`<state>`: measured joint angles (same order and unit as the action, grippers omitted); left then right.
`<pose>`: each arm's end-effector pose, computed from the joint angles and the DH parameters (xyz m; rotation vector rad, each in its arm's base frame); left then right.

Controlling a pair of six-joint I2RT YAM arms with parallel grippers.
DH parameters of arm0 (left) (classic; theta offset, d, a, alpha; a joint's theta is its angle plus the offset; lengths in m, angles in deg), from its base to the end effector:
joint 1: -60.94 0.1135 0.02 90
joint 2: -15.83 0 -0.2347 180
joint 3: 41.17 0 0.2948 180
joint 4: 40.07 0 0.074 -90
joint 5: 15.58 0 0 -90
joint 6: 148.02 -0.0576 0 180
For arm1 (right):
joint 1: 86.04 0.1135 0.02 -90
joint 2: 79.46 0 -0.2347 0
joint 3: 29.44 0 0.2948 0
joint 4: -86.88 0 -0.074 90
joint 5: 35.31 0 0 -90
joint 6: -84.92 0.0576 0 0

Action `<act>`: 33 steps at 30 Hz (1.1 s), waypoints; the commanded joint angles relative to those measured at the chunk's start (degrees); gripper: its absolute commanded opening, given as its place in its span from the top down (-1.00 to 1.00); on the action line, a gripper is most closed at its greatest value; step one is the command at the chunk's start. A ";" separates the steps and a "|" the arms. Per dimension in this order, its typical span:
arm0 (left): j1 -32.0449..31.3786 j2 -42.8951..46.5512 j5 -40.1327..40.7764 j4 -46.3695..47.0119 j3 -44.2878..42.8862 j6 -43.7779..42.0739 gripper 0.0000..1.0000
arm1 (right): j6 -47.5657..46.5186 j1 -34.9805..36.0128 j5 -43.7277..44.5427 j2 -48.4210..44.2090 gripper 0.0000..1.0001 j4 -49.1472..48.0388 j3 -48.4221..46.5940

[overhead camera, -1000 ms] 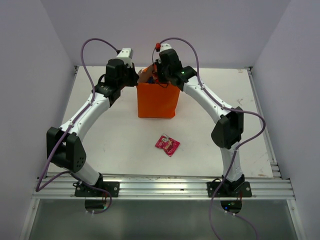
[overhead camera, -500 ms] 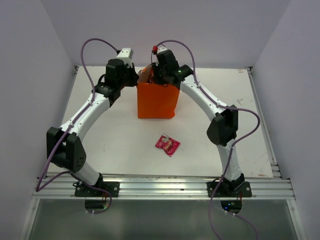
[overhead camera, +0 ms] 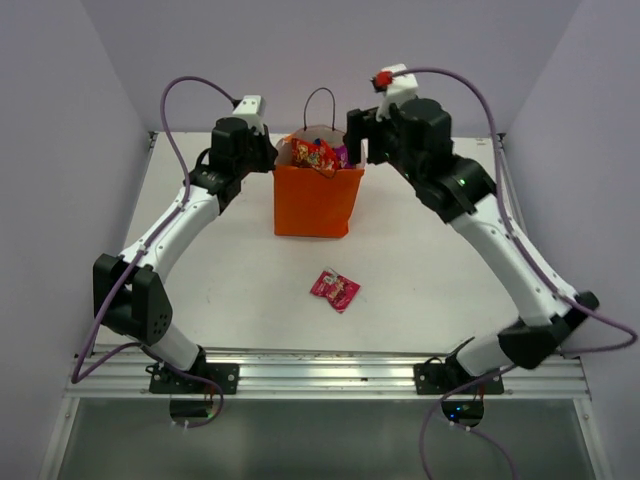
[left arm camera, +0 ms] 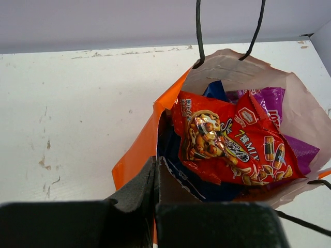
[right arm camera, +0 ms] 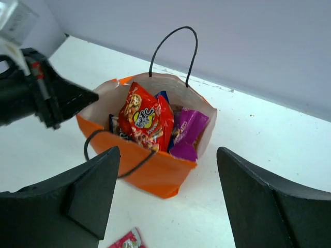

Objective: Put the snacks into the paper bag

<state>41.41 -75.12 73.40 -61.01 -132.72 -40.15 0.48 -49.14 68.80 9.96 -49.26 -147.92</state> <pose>0.4163 -0.1487 0.3055 0.0404 1.9519 -0.4520 0.3290 0.2295 0.4582 -0.3251 1.8022 0.2981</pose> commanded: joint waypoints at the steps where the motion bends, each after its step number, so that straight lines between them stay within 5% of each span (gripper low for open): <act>1: 0.37 2.01 0.58 5.68 -0.26 -0.11 1.00 | -0.91 0.80 -1.16 -10.20 -0.59 -0.74 13.27; 6: 0.37 1.75 0.31 5.06 -0.43 -0.29 1.00 | 1.29 5.62 -5.93 -15.68 -0.54 -2.66 37.68; 12: 0.37 2.10 0.05 4.53 0.35 -0.46 1.00 | 7.44 15.38 -7.87 -12.10 -0.52 -12.67 51.61; 29: 0.37 4.03 0.49 2.86 2.38 -2.05 1.00 | 9.38 19.52 -4.89 8.57 -0.47 -27.54 54.53; 30: 0.37 4.21 0.66 2.78 2.38 -2.31 1.00 | 9.55 19.61 -4.45 9.01 -0.43 -27.64 54.62; 33: 0.37 4.65 0.75 2.60 2.47 -2.58 1.00 | 10.26 19.70 -0.93 10.50 0.22 -25.62 54.27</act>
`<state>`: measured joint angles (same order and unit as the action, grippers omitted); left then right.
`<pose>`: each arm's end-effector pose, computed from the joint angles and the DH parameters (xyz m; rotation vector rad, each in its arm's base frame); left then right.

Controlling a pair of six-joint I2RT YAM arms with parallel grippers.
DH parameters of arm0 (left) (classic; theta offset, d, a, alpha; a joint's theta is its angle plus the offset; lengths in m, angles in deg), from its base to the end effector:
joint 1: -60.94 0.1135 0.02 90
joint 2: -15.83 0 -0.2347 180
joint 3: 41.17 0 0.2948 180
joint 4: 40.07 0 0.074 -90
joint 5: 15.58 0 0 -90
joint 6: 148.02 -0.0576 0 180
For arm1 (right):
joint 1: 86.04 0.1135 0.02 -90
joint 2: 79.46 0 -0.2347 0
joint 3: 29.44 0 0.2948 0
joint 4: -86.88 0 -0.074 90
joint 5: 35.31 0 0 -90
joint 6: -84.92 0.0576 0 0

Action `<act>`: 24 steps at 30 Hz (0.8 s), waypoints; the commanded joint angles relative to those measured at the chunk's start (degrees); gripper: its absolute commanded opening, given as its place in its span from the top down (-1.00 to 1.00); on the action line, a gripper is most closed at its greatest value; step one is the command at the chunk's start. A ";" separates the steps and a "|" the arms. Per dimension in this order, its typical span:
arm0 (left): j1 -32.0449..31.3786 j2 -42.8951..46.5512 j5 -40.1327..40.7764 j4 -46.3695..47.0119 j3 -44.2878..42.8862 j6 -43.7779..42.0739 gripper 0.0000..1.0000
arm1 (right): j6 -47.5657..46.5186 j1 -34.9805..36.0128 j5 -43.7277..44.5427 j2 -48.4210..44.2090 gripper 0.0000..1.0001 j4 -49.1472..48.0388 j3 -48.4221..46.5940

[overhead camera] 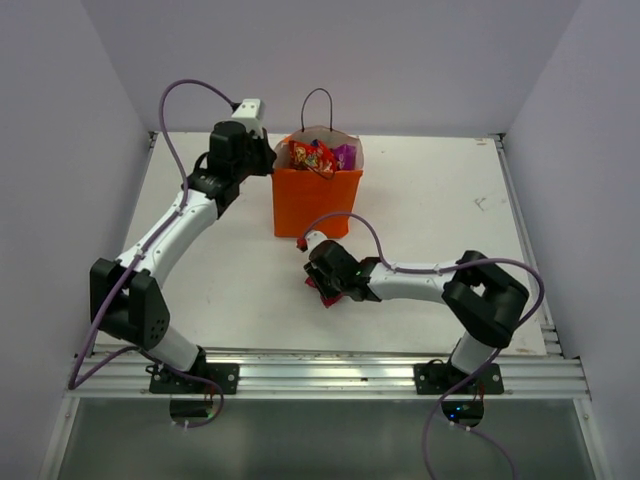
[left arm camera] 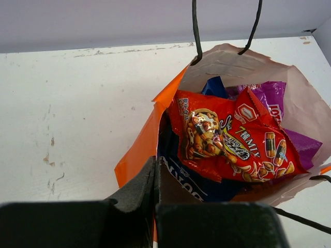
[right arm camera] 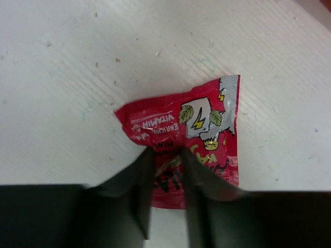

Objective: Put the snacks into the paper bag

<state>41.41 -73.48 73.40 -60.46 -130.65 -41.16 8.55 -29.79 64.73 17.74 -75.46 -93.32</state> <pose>0.4101 -0.1465 0.3036 0.0575 1.9480 -0.4408 0.2184 0.3088 0.0829 -0.8253 2.3271 0.3231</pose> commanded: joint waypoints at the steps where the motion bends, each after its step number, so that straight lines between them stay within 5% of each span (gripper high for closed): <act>1: 0.37 3.10 0.75 2.14 0.39 -1.66 1.00 | 2.11 0.35 3.58 2.72 0.59 1.03 -0.33; 4: 0.37 2.83 0.75 2.49 0.22 -1.57 1.00 | 2.10 0.35 4.46 1.15 1.00 4.10 -0.24; 10: 0.37 2.22 0.40 3.20 0.04 -0.69 1.00 | 2.10 0.79 5.60 -15.88 1.00 17.44 -4.27; 17: 0.37 2.13 0.75 3.37 -0.57 -0.34 1.00 | -0.43 0.88 14.64 -25.41 1.00 38.19 -33.52; 21: 0.37 2.04 0.75 3.20 -1.10 -0.51 1.00 | -11.04 -0.26 20.01 -21.55 1.00 31.55 -40.66; 24: 0.37 2.04 0.75 3.02 -1.28 -0.60 1.00 | -13.19 -4.99 14.93 -16.01 1.00 22.59 -43.04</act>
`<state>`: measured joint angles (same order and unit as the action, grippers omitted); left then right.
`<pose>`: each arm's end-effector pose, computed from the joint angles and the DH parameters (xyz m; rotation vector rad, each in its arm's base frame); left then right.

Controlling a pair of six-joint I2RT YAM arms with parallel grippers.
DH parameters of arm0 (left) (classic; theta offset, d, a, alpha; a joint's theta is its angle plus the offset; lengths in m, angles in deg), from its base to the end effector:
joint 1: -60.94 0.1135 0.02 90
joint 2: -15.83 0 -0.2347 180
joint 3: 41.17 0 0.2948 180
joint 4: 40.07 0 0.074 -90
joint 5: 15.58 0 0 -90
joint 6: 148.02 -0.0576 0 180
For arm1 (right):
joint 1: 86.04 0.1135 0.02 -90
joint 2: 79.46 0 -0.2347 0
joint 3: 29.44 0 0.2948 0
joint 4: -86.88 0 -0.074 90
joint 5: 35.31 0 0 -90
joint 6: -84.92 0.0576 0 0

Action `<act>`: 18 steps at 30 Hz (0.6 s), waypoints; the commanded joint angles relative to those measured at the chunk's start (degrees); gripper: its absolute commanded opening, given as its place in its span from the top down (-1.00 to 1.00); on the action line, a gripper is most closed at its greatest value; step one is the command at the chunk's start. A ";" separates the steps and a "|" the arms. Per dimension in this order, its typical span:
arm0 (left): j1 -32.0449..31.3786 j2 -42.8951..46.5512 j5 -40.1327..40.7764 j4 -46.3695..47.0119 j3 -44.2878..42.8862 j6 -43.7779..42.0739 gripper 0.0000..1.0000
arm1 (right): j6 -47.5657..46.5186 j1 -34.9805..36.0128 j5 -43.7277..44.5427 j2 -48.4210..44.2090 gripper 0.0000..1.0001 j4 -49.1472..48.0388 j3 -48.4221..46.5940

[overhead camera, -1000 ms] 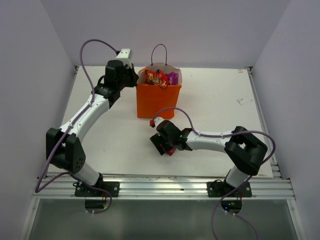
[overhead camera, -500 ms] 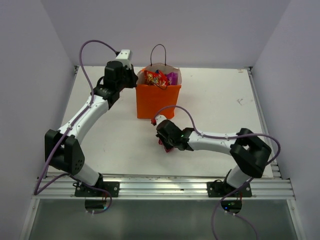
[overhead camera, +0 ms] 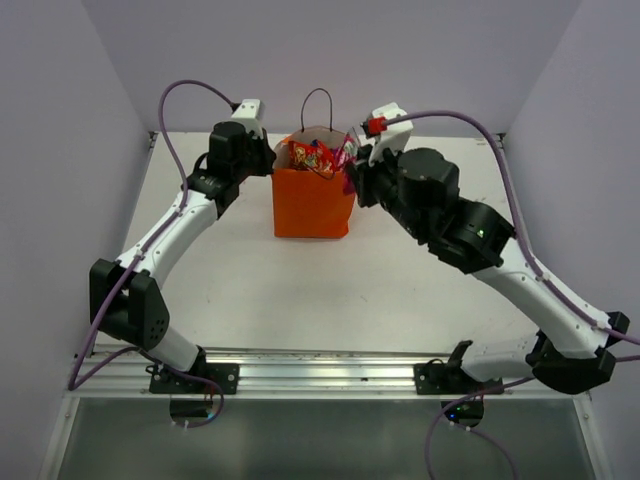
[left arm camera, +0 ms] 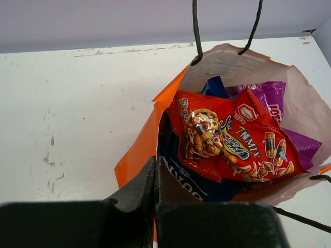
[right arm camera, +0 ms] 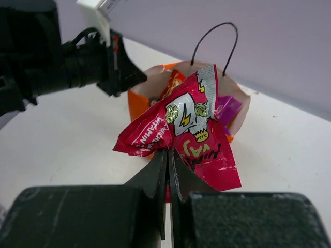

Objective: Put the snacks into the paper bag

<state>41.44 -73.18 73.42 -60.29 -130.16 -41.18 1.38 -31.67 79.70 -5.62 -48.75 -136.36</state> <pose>0.4090 -0.1459 0.3025 0.0571 1.9483 -0.4398 0.2094 0.2503 0.4751 -0.4165 1.7154 0.3889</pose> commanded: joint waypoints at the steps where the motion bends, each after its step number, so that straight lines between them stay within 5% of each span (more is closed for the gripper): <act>1: 0.35 1.82 0.73 2.84 -1.76 -0.58 1.00 | -6.02 -5.48 -1.36 8.85 1.00 -6.32 -0.53; 5: 0.43 1.48 0.64 2.93 -2.02 -0.14 1.00 | -9.62 -8.75 -6.11 20.78 1.00 -14.50 -7.29; 13: 0.35 0.33 0.73 3.11 -2.90 0.74 1.00 | -12.00 -12.27 -7.17 32.50 0.92 -15.48 -14.52; 14: 0.35 0.16 0.73 3.02 -2.90 0.74 1.00 | -11.65 -12.62 -7.09 32.50 0.63 -15.48 -14.16; 15: 0.35 0.07 0.73 3.02 -2.99 0.74 1.00 | -10.86 -13.23 -6.82 32.42 -0.15 -15.66 -13.90; 17: 0.35 -0.11 0.73 3.11 -2.99 0.74 1.00 | -10.42 -13.59 -5.07 30.93 -0.61 -15.83 -13.63; 18: 0.35 -0.11 0.73 3.11 -2.99 0.74 1.00 | -10.67 -13.76 -4.37 30.14 -0.63 -16.10 -13.63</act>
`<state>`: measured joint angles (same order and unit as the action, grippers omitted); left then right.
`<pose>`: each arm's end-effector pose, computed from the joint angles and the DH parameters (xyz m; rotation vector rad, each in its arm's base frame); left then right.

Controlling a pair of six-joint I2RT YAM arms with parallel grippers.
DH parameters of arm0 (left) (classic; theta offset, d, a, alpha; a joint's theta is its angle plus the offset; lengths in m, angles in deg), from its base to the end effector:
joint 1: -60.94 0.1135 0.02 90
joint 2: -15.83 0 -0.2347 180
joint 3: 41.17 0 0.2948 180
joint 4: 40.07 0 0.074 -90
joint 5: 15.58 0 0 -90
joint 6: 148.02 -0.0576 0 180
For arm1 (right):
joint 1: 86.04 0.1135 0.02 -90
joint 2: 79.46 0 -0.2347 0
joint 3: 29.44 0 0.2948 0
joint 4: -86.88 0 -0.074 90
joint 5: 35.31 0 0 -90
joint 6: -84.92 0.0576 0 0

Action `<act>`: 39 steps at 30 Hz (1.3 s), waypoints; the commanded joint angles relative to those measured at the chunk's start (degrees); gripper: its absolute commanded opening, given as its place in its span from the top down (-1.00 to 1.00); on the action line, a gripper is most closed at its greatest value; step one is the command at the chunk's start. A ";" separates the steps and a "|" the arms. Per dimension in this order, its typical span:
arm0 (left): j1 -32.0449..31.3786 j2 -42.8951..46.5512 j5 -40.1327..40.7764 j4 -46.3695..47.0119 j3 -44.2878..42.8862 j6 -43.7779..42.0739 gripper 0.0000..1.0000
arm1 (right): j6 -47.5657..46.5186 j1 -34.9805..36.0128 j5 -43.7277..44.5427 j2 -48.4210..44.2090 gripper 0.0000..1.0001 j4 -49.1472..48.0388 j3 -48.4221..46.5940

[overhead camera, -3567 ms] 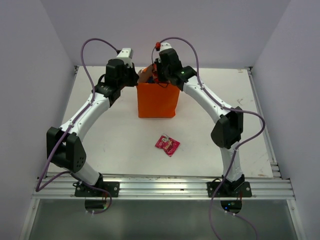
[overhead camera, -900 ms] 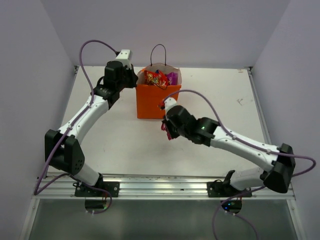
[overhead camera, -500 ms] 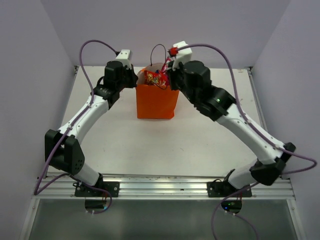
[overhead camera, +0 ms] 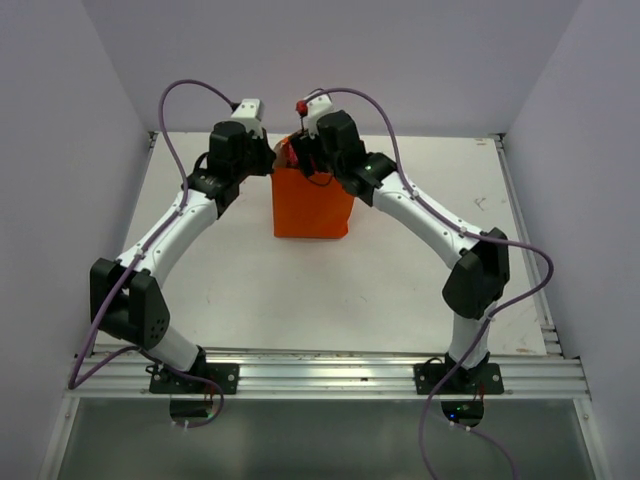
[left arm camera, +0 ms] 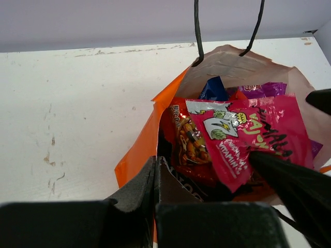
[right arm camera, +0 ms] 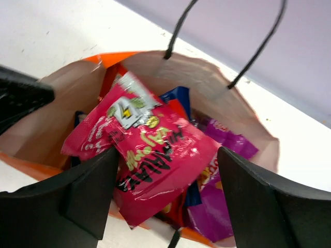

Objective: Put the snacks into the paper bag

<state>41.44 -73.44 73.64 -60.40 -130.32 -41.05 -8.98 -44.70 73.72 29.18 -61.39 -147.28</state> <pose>0.4099 -0.1460 0.3016 0.0523 1.9519 -0.4369 0.3913 0.3192 0.3338 -0.5432 1.8655 0.1073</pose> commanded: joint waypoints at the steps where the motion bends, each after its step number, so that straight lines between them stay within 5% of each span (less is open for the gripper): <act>1: 0.35 0.07 0.51 3.39 -2.84 0.69 1.00 | -0.40 -0.91 2.24 -6.06 -0.63 -3.99 -2.79; 9: 0.35 -0.99 0.07 3.74 -3.63 1.31 1.00 | -0.42 -5.38 7.25 -8.44 -0.66 -1.54 -6.13; 23: 0.35 -1.16 0.07 4.10 -3.19 1.84 1.00 | 7.94 -15.59 2.07 -3.61 -0.60 -0.12 4.85; 39: 0.35 -1.96 0.34 4.45 -3.28 2.01 1.00 | 11.19 -16.47 -4.25 -3.52 -0.57 0.93 5.65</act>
<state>41.44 -75.06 73.62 -59.50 -131.45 -39.56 0.15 -61.33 73.02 27.43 -61.41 -140.57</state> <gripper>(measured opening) 0.007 0.785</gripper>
